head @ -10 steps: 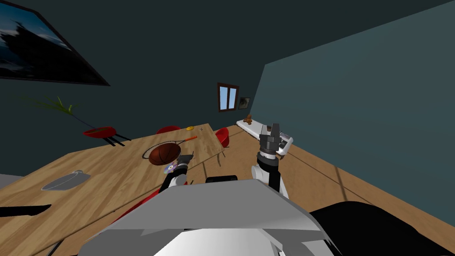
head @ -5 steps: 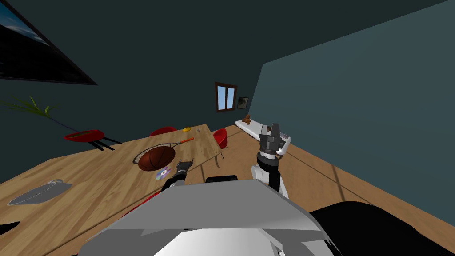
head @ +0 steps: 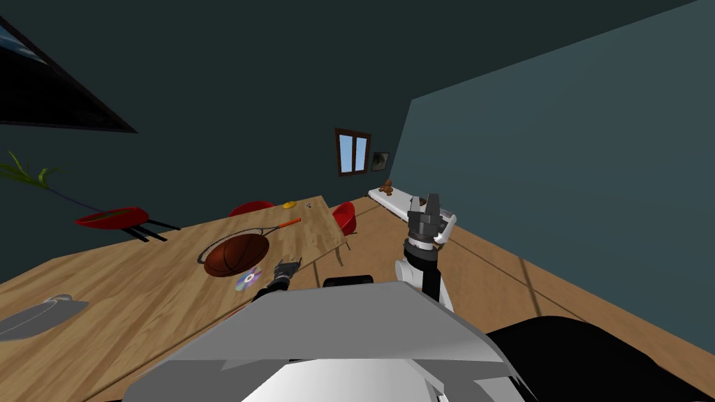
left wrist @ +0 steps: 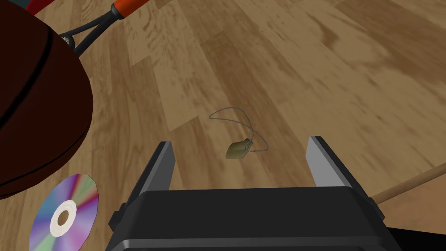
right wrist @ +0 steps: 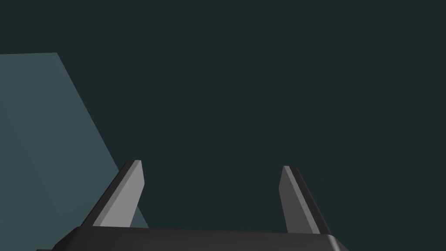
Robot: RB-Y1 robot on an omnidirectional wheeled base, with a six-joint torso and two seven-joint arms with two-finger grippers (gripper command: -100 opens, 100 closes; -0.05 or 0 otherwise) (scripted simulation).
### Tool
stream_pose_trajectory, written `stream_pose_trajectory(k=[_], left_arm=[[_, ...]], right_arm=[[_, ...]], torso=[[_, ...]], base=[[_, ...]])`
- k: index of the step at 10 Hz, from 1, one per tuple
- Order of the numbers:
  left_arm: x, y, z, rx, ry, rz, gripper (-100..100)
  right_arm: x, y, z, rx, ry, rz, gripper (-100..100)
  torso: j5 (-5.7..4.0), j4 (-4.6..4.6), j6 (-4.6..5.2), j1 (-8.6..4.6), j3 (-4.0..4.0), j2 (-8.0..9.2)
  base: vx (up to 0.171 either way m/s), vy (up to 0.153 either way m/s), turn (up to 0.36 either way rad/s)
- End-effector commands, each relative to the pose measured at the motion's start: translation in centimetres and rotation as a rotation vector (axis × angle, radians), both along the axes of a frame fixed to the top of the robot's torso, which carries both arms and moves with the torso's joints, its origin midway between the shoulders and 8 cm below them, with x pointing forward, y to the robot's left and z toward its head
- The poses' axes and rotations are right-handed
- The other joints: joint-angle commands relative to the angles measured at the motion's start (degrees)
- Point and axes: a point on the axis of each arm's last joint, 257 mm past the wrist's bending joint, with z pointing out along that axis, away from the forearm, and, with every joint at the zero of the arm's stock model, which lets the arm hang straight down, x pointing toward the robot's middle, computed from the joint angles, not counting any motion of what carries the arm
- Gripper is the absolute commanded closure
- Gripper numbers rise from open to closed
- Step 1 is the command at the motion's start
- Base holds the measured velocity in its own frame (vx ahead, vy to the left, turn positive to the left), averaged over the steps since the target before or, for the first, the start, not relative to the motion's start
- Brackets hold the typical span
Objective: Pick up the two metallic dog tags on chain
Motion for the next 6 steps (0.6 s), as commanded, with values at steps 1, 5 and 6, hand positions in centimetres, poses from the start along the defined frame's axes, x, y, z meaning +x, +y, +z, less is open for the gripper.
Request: stream_pose_trajectory(k=[1,5,6], left_arm=[[0.0,0.0,0.0,0.000,0.000,0.000,-100],[2.1,1.9,-0.4,0.011,0.000,0.038,-100],[2.8,2.5,-0.5,0.012,-0.001,0.051,-100]], right_arm=[[0.0,0.0,0.0,0.000,0.000,0.000,0],[0.0,0.0,0.0,0.000,0.000,0.000,0],[0.0,0.0,0.0,0.000,0.000,0.000,0]], torso=[[0.00,0.00,0.00,0.00,0.00,0.00],[0.03,0.08,0.02,0.13,0.22,0.39],[0.02,0.11,0.02,0.12,0.28,0.49]], base=[[0.017,-0.008,-0.003],[-0.053,0.007,-0.088],[-0.104,0.011,-0.125]])
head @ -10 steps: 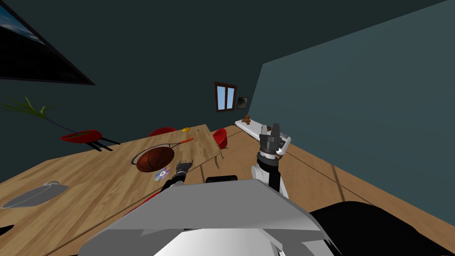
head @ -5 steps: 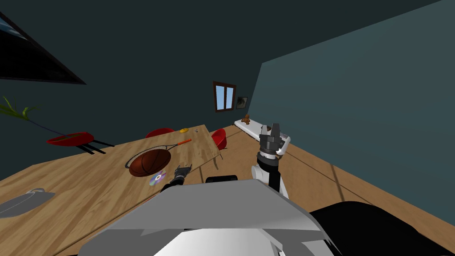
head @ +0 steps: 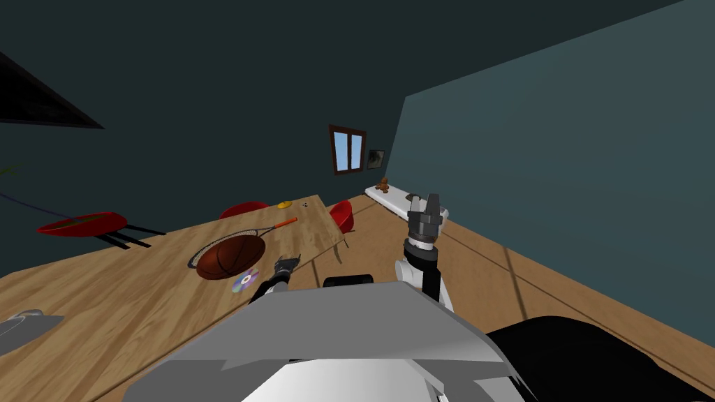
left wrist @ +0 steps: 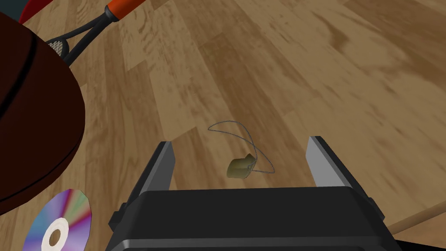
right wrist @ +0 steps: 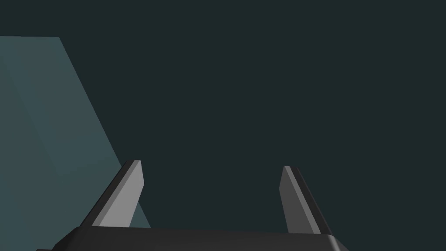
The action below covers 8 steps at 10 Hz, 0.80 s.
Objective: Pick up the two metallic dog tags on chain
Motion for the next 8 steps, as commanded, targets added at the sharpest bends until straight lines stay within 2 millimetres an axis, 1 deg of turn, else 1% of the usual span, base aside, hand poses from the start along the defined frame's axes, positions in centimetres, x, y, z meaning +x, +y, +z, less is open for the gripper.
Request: stream_pose_trajectory(k=[1,3,4,6,7,8], left_arm=[[1.1,0.8,0.0,0.000,0.000,0.021,-100],[2.6,1.7,0.1,-0.002,-0.007,0.045,-100],[2.4,1.7,-0.2,-0.002,0.000,0.046,-100],[3.9,2.4,-0.2,-0.009,-0.003,0.070,-100],[3.8,2.4,-0.3,-0.009,0.000,0.071,-100],[4.4,2.7,-0.4,-0.014,0.001,0.083,-100]], right_arm=[[0.0,0.0,0.0,0.000,0.000,0.000,0],[0.0,0.0,0.0,0.000,0.000,0.000,0],[0.0,0.0,0.0,0.000,0.000,0.000,0],[0.0,0.0,0.0,0.000,0.000,0.000,0],[0.0,0.0,0.0,0.000,0.000,0.000,0],[0.0,0.0,0.0,0.000,0.000,0.000,0]], torso=[[0.00,0.00,0.00,0.00,0.00,0.00],[0.00,0.01,0.00,-0.01,0.01,0.02],[0.00,0.00,0.00,-0.04,0.00,0.00],[0.00,-0.03,-0.01,-0.03,-0.09,-0.15],[-0.01,-0.02,0.00,-0.05,-0.06,-0.11],[0.00,-0.03,-0.03,-0.01,-0.08,-0.15]], base=[[-0.108,0.010,-0.114],[-0.101,0.004,-0.123],[-0.060,0.000,-0.051],[-0.063,-0.003,-0.104],[-0.055,0.005,-0.046],[-0.060,0.003,-0.065]])
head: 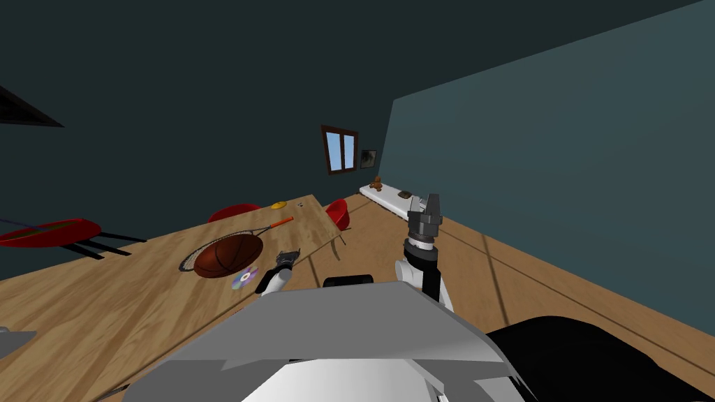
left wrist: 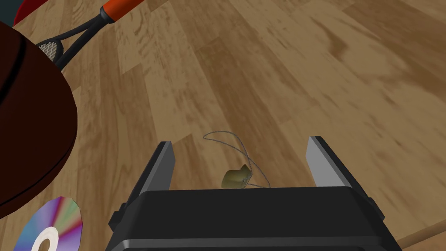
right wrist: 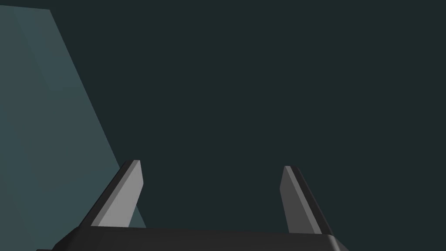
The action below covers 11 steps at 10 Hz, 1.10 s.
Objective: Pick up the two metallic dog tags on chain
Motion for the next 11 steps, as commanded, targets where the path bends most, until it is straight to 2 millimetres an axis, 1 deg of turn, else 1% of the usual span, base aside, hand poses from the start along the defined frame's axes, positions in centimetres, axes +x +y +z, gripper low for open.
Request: stream_pose_trajectory(k=[1,2,6,7,8,9,11], left_arm=[[0.0,0.0,0.0,0.000,0.000,0.000,-100],[0.0,0.0,0.0,-0.001,0.000,0.002,100],[0.0,0.1,0.0,0.001,0.001,0.002,100],[0.0,0.1,0.0,0.001,0.001,0.002,0],[-1.2,-0.4,-0.1,0.005,0.007,-0.015,100],[-1.1,-0.4,0.2,0.006,-0.001,-0.017,100],[-2.4,-1.2,0.3,0.011,-0.001,-0.042,100]], right_arm=[[0.0,0.0,0.0,0.000,0.000,0.000,0],[0.0,0.0,0.0,0.000,0.000,0.000,0],[0.0,0.0,0.0,0.000,0.000,0.000,0],[0.0,0.0,0.0,0.000,0.000,0.000,0],[0.0,0.0,0.0,0.000,0.000,0.000,0],[0.0,0.0,0.0,0.000,0.000,0.000,0],[0.0,0.0,0.0,0.000,0.000,0.000,0]], torso=[[0.00,0.00,0.00,0.00,0.00,0.00],[0.00,-0.01,-0.03,0.00,-0.04,-0.08],[0.02,-0.03,-0.01,0.01,-0.10,-0.20],[0.02,-0.03,-0.01,0.01,-0.11,-0.20],[0.03,-0.03,0.00,0.01,-0.11,-0.20],[0.02,-0.07,-0.06,0.01,-0.20,-0.38],[0.03,-0.09,-0.01,0.00,-0.27,-0.48]], base=[[-0.030,0.001,-0.020],[0.000,0.000,0.000],[0.000,0.000,0.000],[0.000,0.000,0.000],[0.071,-0.002,0.115],[0.086,-0.002,0.127],[0.081,-0.003,0.100]])
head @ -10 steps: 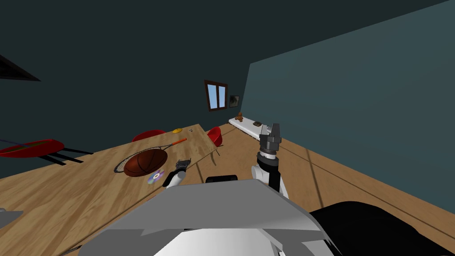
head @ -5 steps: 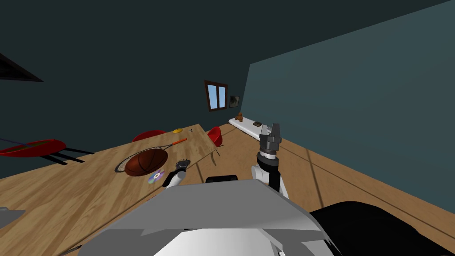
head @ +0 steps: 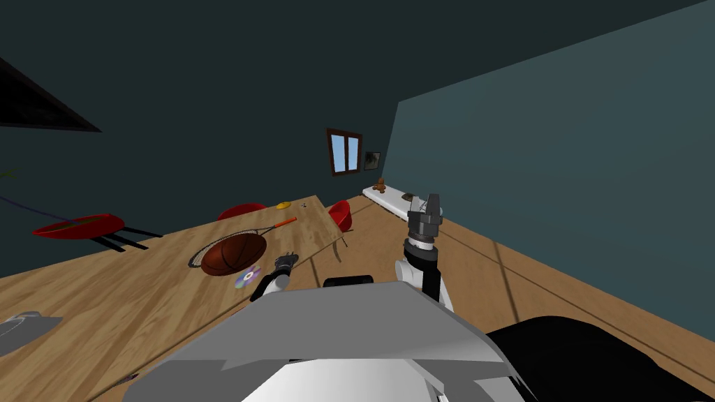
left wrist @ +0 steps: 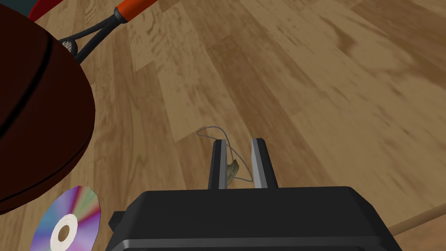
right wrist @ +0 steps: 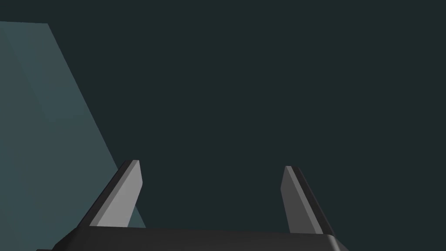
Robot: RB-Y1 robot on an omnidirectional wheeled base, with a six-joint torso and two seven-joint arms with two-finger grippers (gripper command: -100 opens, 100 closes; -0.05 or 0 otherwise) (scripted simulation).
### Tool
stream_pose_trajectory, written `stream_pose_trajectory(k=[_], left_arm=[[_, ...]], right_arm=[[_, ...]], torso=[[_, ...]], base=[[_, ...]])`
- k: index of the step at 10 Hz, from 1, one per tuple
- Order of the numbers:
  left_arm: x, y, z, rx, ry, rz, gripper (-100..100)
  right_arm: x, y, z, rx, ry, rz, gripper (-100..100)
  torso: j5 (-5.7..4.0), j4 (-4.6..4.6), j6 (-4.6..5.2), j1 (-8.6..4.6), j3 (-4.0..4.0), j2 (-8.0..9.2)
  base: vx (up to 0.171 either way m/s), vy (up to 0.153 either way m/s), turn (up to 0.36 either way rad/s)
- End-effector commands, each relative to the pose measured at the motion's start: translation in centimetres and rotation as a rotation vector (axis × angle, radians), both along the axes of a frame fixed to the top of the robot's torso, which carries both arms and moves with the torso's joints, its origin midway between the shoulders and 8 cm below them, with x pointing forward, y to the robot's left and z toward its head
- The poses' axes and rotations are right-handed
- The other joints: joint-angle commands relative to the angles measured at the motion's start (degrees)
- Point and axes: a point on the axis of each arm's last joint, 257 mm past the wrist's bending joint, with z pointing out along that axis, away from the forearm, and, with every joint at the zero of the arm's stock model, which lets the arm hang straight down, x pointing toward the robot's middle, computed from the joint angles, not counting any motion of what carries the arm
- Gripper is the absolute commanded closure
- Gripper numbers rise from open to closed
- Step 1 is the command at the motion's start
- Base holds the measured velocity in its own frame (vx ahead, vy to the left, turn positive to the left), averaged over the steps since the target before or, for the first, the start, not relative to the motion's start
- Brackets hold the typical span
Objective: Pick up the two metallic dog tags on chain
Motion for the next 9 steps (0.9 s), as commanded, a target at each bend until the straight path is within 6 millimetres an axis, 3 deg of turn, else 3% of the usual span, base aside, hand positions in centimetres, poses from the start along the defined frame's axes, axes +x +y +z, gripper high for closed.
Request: stream_pose_trajectory(k=[1,7,8,9], left_arm=[[-1.1,-0.8,0.1,0.000,-0.001,-0.019,100],[-4.6,-3.8,0.6,-0.013,0.001,-0.082,100],[-4.1,-3.2,0.6,-0.009,0.002,-0.074,100],[-4.1,-3.3,0.6,-0.010,0.002,-0.075,0]], right_arm=[[0.0,0.0,0.0,0.000,0.000,0.000,0],[0.0,0.0,0.0,0.000,0.000,0.000,0],[0.0,0.0,0.0,0.000,0.000,0.000,0],[0.0,0.0,0.0,0.000,0.000,0.000,0]], torso=[[0.00,0.00,0.00,0.00,0.00,0.00],[0.00,0.00,0.05,-0.07,-0.03,-0.06],[0.01,0.00,0.08,-0.06,-0.04,-0.08],[0.02,0.03,0.11,-0.01,0.02,0.03]], base=[[0.093,0.006,0.152],[0.084,-0.009,0.099],[0.042,-0.007,0.021],[0.007,-0.003,-0.004]])
